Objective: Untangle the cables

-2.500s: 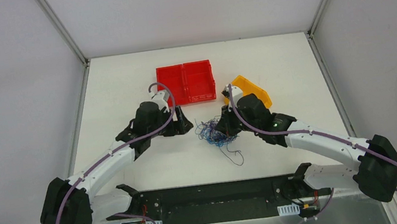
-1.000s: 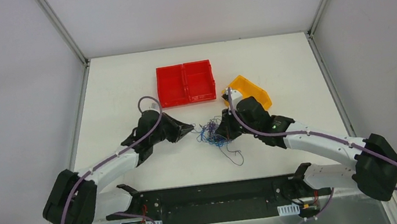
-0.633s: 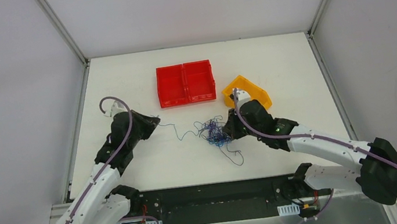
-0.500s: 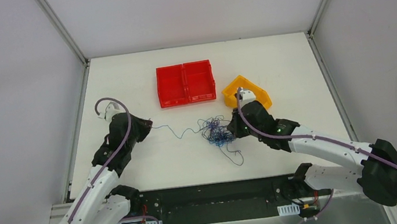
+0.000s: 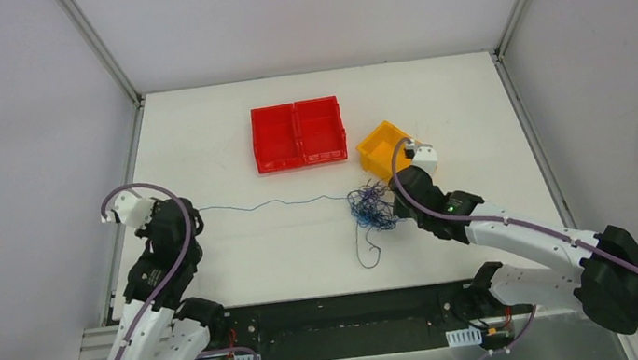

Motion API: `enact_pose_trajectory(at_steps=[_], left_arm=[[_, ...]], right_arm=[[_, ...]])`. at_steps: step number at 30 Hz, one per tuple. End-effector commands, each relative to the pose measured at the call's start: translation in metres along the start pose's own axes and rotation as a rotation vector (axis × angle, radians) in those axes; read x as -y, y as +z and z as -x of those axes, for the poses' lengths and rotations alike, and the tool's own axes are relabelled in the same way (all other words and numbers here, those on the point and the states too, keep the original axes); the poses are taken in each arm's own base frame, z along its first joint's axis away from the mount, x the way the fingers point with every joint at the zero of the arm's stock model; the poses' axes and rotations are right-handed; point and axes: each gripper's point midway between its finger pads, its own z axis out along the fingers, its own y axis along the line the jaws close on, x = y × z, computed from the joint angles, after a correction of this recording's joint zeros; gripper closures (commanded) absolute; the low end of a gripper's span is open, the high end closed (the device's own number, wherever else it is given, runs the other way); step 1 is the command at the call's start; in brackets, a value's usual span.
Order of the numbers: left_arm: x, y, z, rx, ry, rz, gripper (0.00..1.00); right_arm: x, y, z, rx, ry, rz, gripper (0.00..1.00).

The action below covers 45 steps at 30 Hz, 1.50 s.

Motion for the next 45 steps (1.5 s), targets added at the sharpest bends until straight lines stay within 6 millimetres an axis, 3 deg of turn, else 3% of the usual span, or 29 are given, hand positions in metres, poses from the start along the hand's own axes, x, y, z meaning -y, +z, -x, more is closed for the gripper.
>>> enact_pose_trajectory(at_steps=[1,7,13,18,23,25,27,31,33,40,43,45], left_arm=[[-0.011,-0.003,0.018,0.061,0.021,0.053,1.0],[0.048,-0.016,-0.036,-0.199,0.086,-0.298,1.0],[0.118,-0.062,-0.079,-0.427,0.185,-0.79,1.0],[0.135,-0.078,-0.103,-0.572,0.22,-0.905,1.0],[0.137,-0.08,-0.115,-0.64,0.231,-0.919,1.0],[0.145,-0.091,-0.119,-0.683,0.238,-0.998,0.99],[0.151,-0.105,-0.123,-0.73,0.256,-1.075,0.87],[0.157,-0.123,-0.137,-0.782,0.322,-1.156,0.48],[0.157,-0.126,-0.143,-0.782,0.348,-1.162,0.36],[0.155,-0.124,-0.165,-0.812,0.418,-1.125,0.24],[0.152,-0.119,-0.173,-0.806,0.472,-1.082,0.03],[0.152,-0.121,-0.18,-0.812,0.521,-1.083,0.01]], right_arm=[[-0.001,0.0,0.008,0.019,0.023,-0.021,1.0],[-0.014,-0.003,0.003,-0.015,-0.003,0.062,1.0],[-0.022,-0.012,0.003,-0.034,-0.035,0.134,1.0],[-0.031,-0.018,0.007,-0.031,-0.038,0.183,1.0],[-0.036,-0.022,0.009,-0.039,-0.042,0.205,1.0],[-0.038,-0.023,0.008,-0.048,-0.048,0.215,1.0],[-0.039,-0.023,0.009,-0.05,-0.049,0.221,1.0],[-0.042,-0.023,0.011,-0.048,-0.05,0.227,1.0],[-0.043,-0.023,0.012,-0.05,-0.053,0.226,1.0],[-0.046,-0.025,0.014,-0.051,-0.051,0.239,1.0],[-0.046,-0.025,0.014,-0.053,-0.052,0.24,1.0],[-0.046,-0.025,0.013,-0.056,-0.053,0.241,1.0]])
